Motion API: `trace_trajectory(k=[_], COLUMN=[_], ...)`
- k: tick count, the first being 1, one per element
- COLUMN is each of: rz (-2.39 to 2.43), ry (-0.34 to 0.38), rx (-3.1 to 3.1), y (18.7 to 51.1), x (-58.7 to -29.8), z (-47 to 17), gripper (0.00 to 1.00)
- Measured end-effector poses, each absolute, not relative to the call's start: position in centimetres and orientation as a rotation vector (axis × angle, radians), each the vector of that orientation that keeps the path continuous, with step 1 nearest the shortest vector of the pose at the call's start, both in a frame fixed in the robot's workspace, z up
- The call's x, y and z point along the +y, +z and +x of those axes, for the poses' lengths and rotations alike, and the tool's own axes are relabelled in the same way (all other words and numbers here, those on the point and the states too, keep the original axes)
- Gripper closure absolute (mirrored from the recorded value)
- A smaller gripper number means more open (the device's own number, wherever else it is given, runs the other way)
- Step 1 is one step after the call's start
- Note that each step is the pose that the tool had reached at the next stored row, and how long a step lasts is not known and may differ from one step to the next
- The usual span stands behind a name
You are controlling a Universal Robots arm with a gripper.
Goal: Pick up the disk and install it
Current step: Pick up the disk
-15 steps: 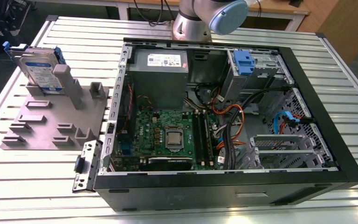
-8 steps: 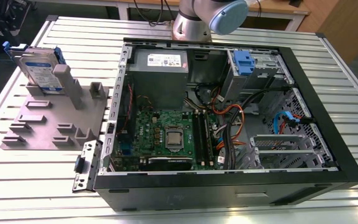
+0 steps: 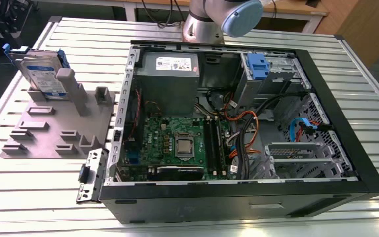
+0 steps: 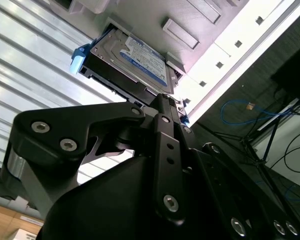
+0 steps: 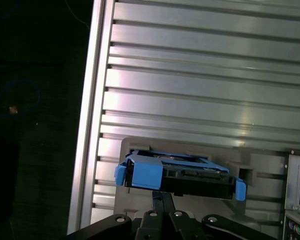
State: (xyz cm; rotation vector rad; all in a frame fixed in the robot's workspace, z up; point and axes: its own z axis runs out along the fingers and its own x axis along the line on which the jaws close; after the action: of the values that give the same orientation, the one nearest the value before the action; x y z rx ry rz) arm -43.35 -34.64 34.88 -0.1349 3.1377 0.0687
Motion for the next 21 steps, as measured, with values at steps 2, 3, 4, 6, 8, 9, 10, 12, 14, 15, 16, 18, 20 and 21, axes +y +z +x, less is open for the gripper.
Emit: trace_trajectory(k=[2, 3, 4, 6, 8, 9, 10, 12, 14, 15, 16, 18, 20, 21], rz=[-0.140, -0.142, -0.145, -0.150, -0.155, -0.157, -0.159, -0.164, -0.169, -0.171, -0.173, -0.178, -0.182, -0.184], ry=[0.069, 0.069, 0.069, 0.069, 0.069, 0.069, 0.069, 0.069, 0.069, 0.069, 0.069, 0.069, 0.069, 0.069], rx=[3.138, 3.137, 3.137, 3.137, 3.137, 3.137, 3.137, 3.137, 3.137, 3.136, 3.136, 3.136, 3.136, 3.136], y=[34.88, 34.89, 34.89, 34.88, 34.88, 34.88, 34.89, 34.89, 34.89, 34.89, 34.89, 34.88, 34.89, 34.88], x=[-34.64, -34.64, -34.64, -34.64, -34.64, -34.64, -34.64, -34.64, -34.64, -34.64, -34.64, -34.64, -34.64, -34.64], z=[-43.35, -43.35, -43.35, -43.35, -43.35, -43.35, -43.35, -43.35, -43.35, -43.35, -43.35, -43.35, -43.35, -43.35], gripper=[0.89, 0.89, 0.89, 0.89, 0.89, 0.89, 0.89, 0.89, 0.89, 0.89, 0.89, 0.89, 0.89, 0.89])
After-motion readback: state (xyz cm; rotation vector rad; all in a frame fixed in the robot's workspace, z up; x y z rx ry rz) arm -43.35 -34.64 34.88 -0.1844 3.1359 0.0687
